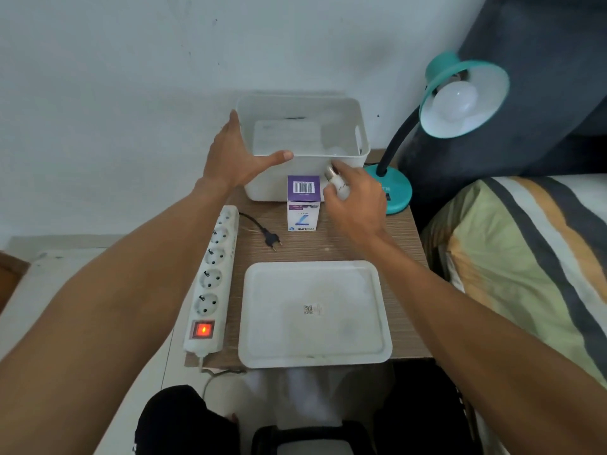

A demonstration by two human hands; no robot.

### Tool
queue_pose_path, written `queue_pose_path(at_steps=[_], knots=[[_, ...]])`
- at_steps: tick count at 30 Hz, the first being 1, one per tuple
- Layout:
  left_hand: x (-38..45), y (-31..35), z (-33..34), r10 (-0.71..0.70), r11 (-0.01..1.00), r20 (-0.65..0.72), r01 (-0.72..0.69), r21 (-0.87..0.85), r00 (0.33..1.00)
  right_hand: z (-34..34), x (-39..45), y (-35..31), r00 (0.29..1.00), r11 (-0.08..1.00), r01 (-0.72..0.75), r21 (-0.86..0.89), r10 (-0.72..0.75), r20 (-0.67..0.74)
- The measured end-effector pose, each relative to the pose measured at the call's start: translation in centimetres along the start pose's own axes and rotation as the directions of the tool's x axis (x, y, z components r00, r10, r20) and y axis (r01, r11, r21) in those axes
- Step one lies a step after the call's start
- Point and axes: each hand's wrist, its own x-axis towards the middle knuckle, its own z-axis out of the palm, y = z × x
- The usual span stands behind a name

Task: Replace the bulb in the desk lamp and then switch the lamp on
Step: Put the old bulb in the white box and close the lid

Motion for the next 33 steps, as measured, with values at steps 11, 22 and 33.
queue_pose_path(at_steps=[11, 22, 33], knots=[[-0.4, 0.4, 0.0, 0.051, 0.995, -0.068, -0.056, -0.082, 0.996, 1.7, 9.3, -5.9, 0.997, 0.997, 0.056, 0.051, -0.059, 0.055], [0.0, -0.1, 0.5, 0.053, 0.994, -0.101, -0.062, -0.085, 0.993, 4.8, 11.1, -5.0, 0.963, 0.995, -0.088, -0.052, 0.099, 0.249], [0.0, -0.2, 0.2, 0.012, 0.999, -0.008, -0.013, -0.044, 1.000, 4.2, 10.8, -5.2, 0.961, 0.991, -0.110, -0.078, 0.126, 0.247]])
